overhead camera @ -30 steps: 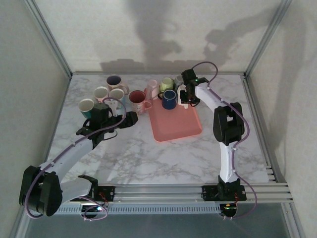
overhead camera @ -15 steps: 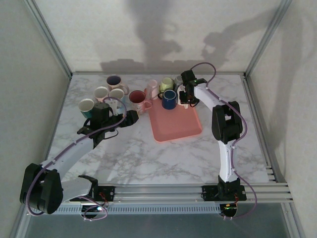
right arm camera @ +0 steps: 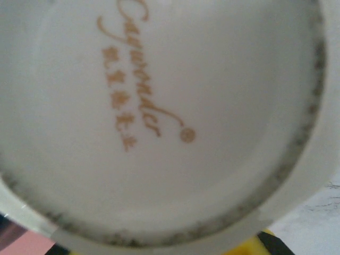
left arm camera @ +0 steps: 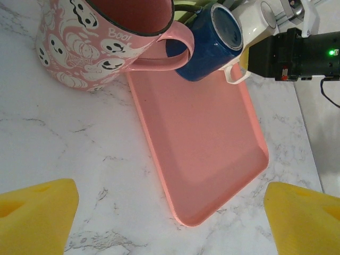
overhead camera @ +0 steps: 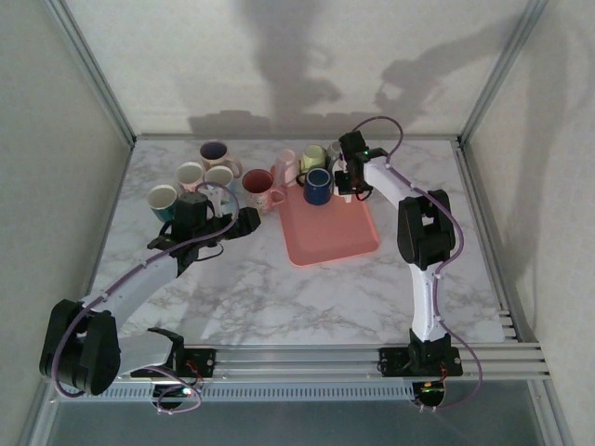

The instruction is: Turn the mug right side up

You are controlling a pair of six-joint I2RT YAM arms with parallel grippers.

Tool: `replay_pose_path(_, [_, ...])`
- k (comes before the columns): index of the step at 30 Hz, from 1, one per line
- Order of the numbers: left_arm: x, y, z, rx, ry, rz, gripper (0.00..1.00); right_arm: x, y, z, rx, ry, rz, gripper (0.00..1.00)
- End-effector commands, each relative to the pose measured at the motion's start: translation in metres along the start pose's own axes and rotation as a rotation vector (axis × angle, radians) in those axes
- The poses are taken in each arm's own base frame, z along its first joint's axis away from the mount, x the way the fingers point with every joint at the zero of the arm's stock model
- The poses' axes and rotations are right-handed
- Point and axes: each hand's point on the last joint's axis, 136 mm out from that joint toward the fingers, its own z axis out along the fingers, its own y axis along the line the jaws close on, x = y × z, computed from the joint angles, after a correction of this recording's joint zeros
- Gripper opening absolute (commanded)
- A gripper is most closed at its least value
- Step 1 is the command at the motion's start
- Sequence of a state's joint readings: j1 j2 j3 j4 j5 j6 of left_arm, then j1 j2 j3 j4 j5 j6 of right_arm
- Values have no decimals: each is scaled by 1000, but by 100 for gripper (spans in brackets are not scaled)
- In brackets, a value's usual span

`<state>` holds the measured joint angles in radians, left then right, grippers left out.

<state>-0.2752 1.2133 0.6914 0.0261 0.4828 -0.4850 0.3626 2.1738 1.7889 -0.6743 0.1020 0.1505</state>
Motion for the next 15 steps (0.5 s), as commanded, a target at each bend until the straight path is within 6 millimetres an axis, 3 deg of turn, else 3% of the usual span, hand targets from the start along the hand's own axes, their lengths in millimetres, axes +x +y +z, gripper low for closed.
replay_pose_path(1, [-6, -12, 1, 50, -18, -9, 89, -7, -6, -8, 8, -44, 1, 1])
replay_pose_path(15, [-11, -38, 0, 210, -69, -126, 98, 10, -2, -65, -71, -111, 65, 0])
